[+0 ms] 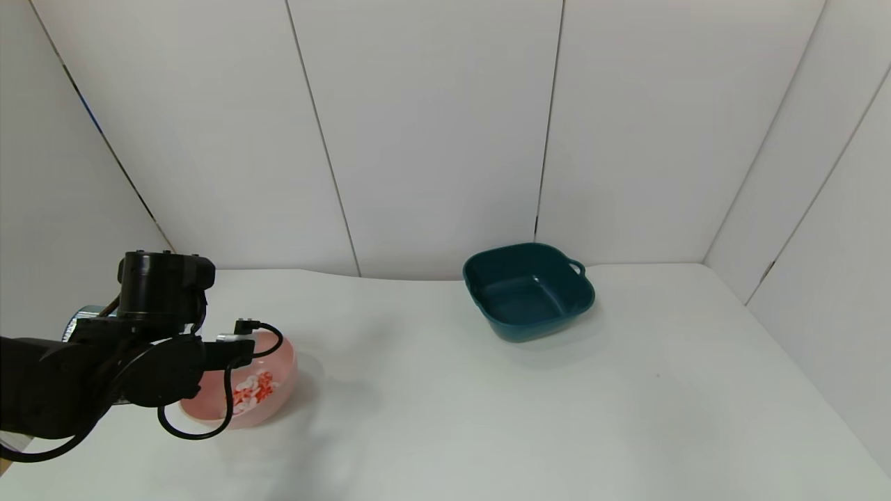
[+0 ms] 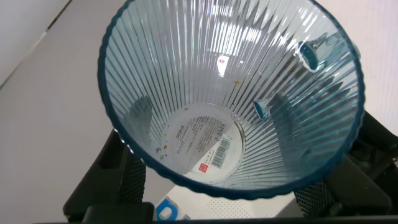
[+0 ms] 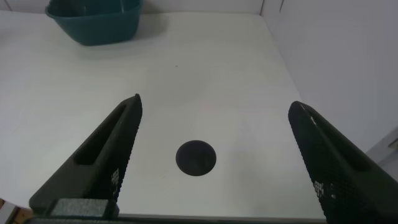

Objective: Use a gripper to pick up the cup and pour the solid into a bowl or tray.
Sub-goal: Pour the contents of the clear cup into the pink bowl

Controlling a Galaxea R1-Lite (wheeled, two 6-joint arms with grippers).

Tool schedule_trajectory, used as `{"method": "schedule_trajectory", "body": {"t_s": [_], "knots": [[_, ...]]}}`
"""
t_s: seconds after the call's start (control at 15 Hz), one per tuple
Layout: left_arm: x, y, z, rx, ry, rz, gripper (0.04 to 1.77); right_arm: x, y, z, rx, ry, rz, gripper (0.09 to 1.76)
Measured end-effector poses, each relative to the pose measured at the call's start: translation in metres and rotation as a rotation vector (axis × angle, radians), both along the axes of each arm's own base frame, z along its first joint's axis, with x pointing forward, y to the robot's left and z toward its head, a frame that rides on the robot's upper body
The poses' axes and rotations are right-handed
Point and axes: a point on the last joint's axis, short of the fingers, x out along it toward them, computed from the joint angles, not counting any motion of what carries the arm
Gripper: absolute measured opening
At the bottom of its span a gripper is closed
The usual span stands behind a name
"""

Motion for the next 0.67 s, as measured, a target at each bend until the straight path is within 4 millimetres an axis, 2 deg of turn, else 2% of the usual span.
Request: {"method": "schedule_trajectory", "body": {"t_s": [0.67], "knots": [[-0.0004,0.0003,0.002,-0.006,-0.021,0.004,1.29,0.0,0.0,0.0,0.0,0.0,0.0,1.71]]}}
